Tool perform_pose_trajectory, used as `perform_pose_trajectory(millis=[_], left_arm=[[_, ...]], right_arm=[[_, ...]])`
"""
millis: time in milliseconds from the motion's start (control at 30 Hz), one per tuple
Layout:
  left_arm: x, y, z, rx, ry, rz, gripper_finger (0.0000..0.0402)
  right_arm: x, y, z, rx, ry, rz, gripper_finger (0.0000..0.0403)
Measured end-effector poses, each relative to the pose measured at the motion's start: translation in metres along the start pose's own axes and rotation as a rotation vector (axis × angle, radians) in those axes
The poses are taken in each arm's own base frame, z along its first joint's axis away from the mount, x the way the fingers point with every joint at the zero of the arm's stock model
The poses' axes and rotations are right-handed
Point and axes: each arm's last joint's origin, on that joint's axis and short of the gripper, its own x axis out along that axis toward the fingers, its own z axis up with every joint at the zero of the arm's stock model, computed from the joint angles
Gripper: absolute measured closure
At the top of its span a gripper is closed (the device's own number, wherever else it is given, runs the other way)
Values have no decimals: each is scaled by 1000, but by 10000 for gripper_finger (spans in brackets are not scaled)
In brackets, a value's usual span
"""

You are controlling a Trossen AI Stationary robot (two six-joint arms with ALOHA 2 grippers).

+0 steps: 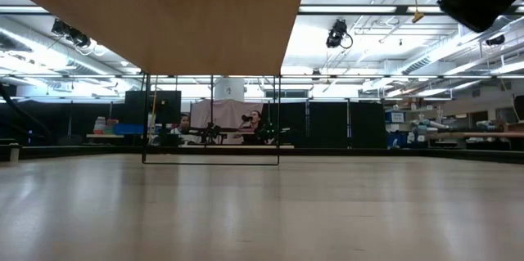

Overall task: Place coffee mugs
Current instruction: Put the yellow mug on the shelf aligned with the blue mug

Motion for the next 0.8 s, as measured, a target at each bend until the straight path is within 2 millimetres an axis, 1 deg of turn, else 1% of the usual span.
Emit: perform_pose_trajectory(millis=[200,400,800], left_arm=[[0,0,0,0,0,0,257],[0,0,0,0,0,0,257],[0,0,0,0,0,0,257]], right_arm=[[8,0,11,46,20,43,363],[8,-1,17,35,10,48,359],[7,0,20,16,-15,58,321]])
